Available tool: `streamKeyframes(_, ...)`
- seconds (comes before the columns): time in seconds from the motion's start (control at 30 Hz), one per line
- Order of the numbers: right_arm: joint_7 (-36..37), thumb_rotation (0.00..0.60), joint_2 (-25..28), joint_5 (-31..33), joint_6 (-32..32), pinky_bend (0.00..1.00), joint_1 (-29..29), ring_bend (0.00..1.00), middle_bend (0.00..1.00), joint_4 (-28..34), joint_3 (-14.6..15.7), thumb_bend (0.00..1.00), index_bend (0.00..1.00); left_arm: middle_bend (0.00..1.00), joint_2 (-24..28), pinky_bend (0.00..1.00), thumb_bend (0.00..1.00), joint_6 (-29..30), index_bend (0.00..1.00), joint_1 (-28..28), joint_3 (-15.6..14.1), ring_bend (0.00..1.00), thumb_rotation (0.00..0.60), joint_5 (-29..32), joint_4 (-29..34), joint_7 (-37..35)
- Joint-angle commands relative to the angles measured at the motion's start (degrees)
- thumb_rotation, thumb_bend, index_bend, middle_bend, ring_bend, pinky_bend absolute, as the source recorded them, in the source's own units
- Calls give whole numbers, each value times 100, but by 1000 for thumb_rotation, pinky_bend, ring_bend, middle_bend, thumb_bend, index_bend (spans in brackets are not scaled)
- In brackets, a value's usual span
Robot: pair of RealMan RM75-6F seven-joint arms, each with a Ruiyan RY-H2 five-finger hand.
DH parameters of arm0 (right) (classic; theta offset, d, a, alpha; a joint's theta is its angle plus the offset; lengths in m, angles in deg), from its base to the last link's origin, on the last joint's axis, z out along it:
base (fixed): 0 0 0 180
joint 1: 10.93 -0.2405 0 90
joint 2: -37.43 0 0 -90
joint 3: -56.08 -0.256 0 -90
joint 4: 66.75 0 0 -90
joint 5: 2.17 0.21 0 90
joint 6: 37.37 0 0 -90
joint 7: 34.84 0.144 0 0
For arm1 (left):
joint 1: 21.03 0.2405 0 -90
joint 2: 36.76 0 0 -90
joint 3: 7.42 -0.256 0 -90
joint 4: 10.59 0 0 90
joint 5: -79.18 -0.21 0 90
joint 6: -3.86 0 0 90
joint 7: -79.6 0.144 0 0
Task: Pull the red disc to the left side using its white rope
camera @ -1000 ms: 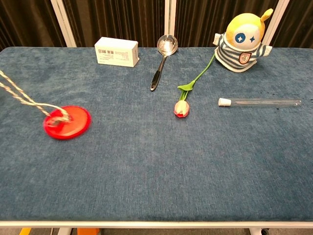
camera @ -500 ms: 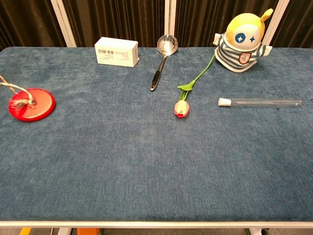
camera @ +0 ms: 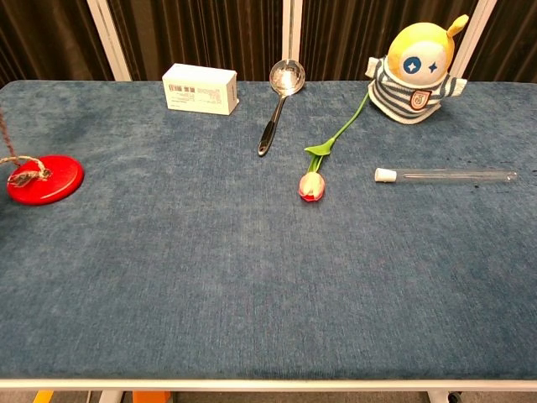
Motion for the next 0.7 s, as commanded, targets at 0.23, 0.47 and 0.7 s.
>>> streamKeyframes(0.23, 105, 600, -1, 48, 45, 0, 7, 0, 0, -100, 1, 278, 0, 277, -128, 339, 477, -1084, 225, -280, -387, 139, 600, -30, 190, 224)
streamKeyframes(0.47, 142, 600, -24, 88, 94, 0, 0, 0, 0, -166, -1, 278, 0, 0, -12, 41, 175, -1286, 1, -316, -343, 0, 600, 417, 30, 553)
streamKeyframes(0.7, 101, 600, -59, 20, 83, 0, -20, 0, 0, -146, 15, 278, 0, 0, 531, 27, 78, -1666, 0, -375, -435, 0, 600, 772, 432, 924)
